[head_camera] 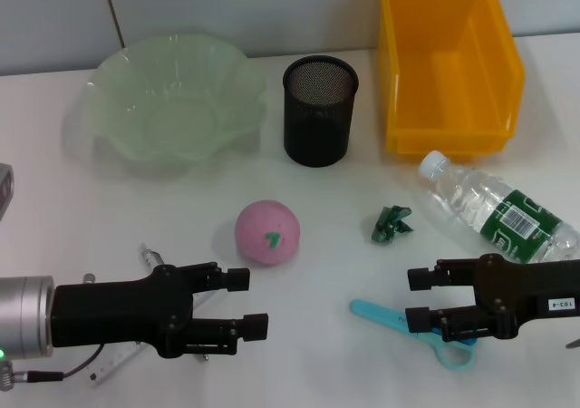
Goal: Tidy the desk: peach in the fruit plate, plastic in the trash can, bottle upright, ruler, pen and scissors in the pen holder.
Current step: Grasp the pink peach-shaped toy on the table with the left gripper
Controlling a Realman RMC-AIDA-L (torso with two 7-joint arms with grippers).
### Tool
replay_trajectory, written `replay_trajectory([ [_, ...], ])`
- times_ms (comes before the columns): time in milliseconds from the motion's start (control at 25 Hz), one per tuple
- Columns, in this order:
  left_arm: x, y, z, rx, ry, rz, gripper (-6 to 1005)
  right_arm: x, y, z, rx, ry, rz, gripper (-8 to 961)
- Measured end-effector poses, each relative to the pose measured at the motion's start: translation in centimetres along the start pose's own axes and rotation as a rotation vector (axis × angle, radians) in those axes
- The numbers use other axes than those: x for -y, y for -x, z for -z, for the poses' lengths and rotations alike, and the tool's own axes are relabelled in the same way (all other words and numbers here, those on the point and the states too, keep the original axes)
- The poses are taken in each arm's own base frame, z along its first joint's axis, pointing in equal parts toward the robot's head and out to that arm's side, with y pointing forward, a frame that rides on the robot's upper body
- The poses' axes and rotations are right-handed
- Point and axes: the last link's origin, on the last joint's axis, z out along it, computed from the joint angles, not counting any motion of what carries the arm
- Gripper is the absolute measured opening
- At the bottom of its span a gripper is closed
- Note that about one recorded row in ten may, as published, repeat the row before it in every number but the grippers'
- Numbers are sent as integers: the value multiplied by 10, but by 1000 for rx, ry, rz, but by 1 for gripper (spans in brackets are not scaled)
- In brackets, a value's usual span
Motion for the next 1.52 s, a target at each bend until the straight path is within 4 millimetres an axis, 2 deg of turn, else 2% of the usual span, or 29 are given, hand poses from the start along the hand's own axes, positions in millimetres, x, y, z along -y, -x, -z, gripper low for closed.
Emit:
replay_trajectory([
  [960,-1,-1,-2,24,17,-14,850,-1,-3,-1,-8,3,-12,762],
  [1000,0,-16,-2,12,21,-79,850,-1,-3,-1,-8,3,-13,762],
  [1080,0,-16,-2,12,21,-79,849,-1,-3,-1,-8,3,-13,762],
  [1120,0,-31,-1,-9,19,-139,849,-1,-3,-1,-8,3,-13,762],
  [1240,0,-31,-1,-9,19,-139,848,-1,-3,-1,-8,3,-13,762],
  [1280,11,-62,-7,-9,-45,-257,847,-1,-3,-1,-8,3,-13,762],
  [1320,11,-62,-7,-9,-45,-257,847,-1,-3,-1,-8,3,-13,762],
  [1400,23,-73,-17,36,-101,-295,846,-1,-3,0,-7,1,-16,762],
  [1480,23,-73,-17,36,-101,-295,846,-1,-3,1,-6,1,-17,762],
  [1520,32,-79,-28,88,-141,-322,845,-1,-3,1,-5,0,-17,762],
])
